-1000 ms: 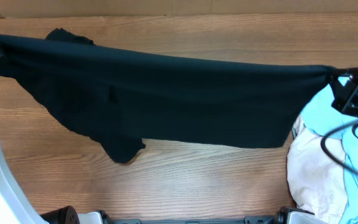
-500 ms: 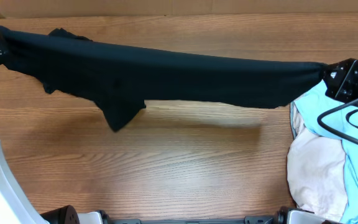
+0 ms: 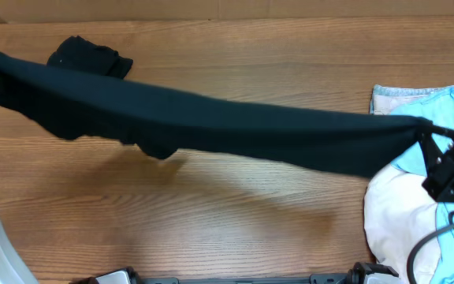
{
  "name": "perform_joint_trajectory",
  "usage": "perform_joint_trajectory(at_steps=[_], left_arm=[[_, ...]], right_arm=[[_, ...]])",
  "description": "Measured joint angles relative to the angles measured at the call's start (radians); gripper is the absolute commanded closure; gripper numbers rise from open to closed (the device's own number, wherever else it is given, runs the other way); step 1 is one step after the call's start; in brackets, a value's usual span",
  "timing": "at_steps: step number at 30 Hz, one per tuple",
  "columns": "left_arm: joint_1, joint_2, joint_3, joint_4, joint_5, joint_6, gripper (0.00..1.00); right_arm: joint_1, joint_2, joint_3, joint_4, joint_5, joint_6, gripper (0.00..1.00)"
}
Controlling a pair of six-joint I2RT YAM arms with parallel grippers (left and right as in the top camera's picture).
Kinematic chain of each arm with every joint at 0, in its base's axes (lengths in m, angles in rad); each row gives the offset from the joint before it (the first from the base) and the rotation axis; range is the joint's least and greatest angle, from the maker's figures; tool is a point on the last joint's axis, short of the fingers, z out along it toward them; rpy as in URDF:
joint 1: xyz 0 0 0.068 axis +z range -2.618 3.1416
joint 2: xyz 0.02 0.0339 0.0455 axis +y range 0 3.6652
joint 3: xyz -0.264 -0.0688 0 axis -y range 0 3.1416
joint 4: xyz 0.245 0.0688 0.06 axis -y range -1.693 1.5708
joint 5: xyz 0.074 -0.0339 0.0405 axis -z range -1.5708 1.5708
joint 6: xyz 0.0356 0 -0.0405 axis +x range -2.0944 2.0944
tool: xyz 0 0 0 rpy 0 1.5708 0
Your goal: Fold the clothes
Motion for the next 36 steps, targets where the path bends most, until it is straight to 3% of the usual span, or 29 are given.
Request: perform_joint_trajectory(at_steps=[5,8,14,21,22,25,27,28,29,30,32,34,36], left_arm=[[0.000,0.062,0.008,0.057,0.090,0.000,0.96],[0.000,0.166,0.018,0.076,0.190,0.000,0.96],[-0.035,0.510,0.015,0.127,0.365,0.010,0.96],[-0.161,0.867,-0.002,0.220,0.424,0.097,0.96],[-0.188,0.908,-0.002,0.240,0.419,0.107,0.94],[-0.238,0.971,-0.002,0.281,0.393,0.131,0.68],[-0.265,0.994,-0.002,0.303,0.375,0.135,0.64],[-0.273,1.000,-0.002,0.311,0.369,0.137,0.55],[-0.278,1.004,-0.002,0.317,0.363,0.142,0.31],[-0.278,1.005,-0.002,0.321,0.358,0.148,0.18],[-0.275,1.005,-0.002,0.334,0.350,0.147,0.03],[-0.269,1.005,-0.002,0.336,0.344,0.150,0.00],[-0.260,1.005,-0.002,0.323,0.340,0.150,0.00]], right_arm=[[0.000,0.050,-0.041,0.008,0.050,0.001,0.96],[0.000,0.165,-0.111,0.064,0.058,0.000,0.96],[0.006,0.479,-0.204,0.173,0.063,-0.001,0.96],[0.006,0.768,-0.225,0.268,0.075,-0.014,0.96],[0.006,0.806,-0.225,0.296,0.076,-0.019,0.96],[0.006,0.890,-0.226,0.375,0.079,-0.032,0.96],[0.006,0.932,-0.226,0.426,0.079,-0.039,0.96],[0.005,0.948,-0.227,0.450,0.080,-0.040,0.92],[0.006,0.958,-0.227,0.468,0.082,-0.042,0.76],[0.006,0.962,-0.227,0.487,0.083,-0.038,0.51],[0.006,0.964,-0.227,0.525,0.085,-0.047,0.25],[0.005,0.964,-0.227,0.561,0.085,-0.049,0.12],[0.004,0.964,-0.227,0.568,0.086,-0.050,0.09]])
